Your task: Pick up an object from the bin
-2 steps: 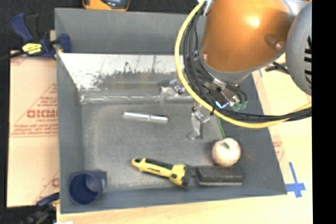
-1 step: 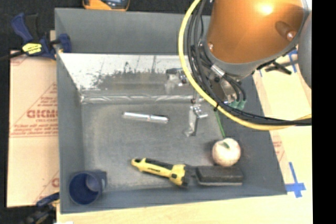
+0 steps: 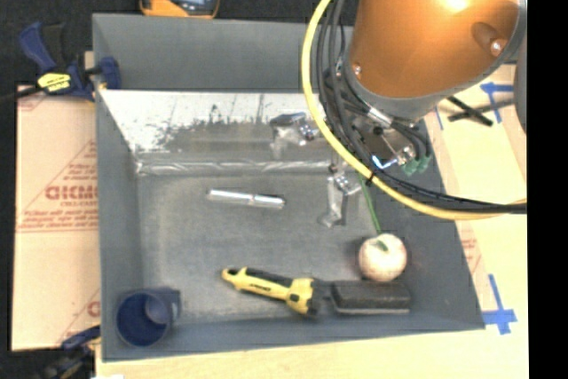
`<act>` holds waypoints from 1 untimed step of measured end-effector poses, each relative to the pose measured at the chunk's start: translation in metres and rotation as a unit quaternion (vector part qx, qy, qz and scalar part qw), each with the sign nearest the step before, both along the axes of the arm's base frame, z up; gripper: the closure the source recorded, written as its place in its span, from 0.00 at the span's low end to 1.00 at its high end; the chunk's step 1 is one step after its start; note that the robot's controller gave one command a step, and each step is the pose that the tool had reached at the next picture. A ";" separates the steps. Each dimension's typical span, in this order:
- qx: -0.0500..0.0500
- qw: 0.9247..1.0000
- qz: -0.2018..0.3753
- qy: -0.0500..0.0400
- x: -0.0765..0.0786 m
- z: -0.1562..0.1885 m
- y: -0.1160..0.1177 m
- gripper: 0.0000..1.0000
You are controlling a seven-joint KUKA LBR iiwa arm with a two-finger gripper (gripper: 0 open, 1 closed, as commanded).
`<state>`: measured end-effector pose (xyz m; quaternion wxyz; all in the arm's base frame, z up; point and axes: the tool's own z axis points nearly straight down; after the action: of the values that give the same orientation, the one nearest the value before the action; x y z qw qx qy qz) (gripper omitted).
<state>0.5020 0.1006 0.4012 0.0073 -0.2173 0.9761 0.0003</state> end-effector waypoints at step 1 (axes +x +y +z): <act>0.001 1.000 0.002 -0.004 0.013 0.061 -0.065 0.00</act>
Offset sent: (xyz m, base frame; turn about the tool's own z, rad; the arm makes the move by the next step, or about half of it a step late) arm 0.0150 -0.0166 0.0608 0.1170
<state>0.5146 0.0361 0.4619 0.0119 -0.2190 0.9757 0.0005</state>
